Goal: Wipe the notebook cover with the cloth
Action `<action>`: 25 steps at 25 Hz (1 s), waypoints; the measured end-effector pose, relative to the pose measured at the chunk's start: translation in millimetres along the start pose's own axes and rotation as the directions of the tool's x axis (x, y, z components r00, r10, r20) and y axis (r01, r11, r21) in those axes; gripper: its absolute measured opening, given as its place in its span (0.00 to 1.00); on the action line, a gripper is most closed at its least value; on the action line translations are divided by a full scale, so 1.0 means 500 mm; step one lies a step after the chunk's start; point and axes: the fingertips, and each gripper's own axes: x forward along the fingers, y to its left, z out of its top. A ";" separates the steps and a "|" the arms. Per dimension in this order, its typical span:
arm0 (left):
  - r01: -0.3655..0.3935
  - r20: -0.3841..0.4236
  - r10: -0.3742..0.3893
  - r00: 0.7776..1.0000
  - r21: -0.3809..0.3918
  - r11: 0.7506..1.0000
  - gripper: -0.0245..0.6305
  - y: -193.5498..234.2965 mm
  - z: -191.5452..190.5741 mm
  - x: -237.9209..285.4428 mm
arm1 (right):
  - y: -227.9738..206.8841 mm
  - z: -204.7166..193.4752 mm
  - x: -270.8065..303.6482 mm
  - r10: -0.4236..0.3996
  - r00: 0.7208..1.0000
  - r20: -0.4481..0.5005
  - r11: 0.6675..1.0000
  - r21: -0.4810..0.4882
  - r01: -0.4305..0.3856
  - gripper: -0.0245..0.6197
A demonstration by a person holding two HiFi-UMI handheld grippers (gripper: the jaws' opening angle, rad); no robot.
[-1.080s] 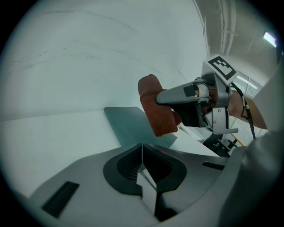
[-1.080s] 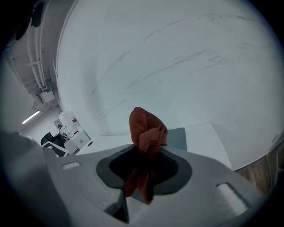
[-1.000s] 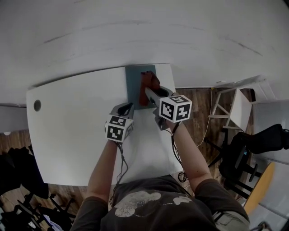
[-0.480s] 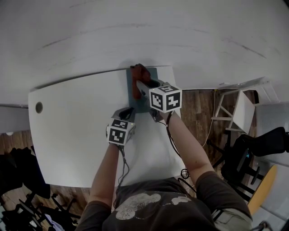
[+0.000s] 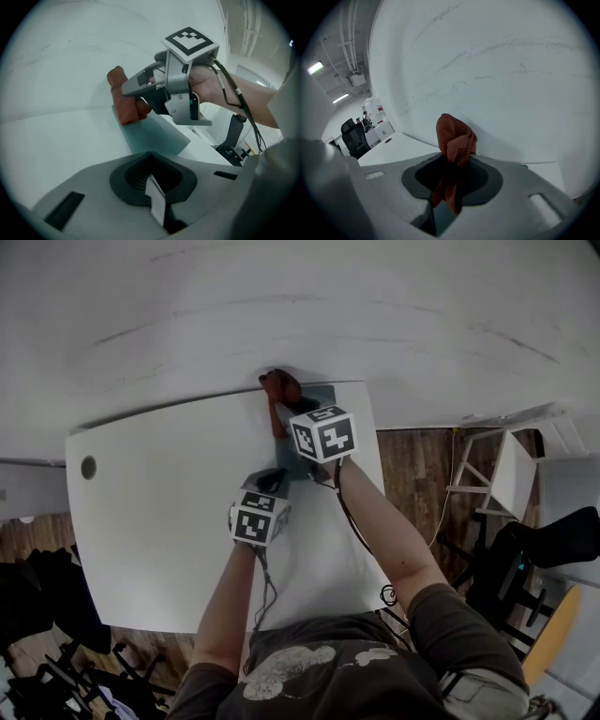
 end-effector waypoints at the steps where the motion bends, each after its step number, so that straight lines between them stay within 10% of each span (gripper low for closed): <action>1: 0.001 -0.001 -0.001 1.000 -0.002 1.000 0.05 0.000 0.000 0.000 | -0.001 0.000 0.007 -0.003 1.000 -0.003 1.000 -0.007 0.003 0.20; 10: -0.019 0.003 0.019 1.000 -0.027 0.999 0.05 0.002 0.001 0.003 | -0.032 -0.015 0.048 -0.080 0.995 -0.056 0.987 -0.145 0.071 0.20; 25: -0.042 0.003 0.042 0.999 -0.010 0.999 0.05 0.007 0.004 0.005 | -0.113 -0.035 0.002 -0.119 0.992 -0.045 0.992 -0.038 0.117 0.20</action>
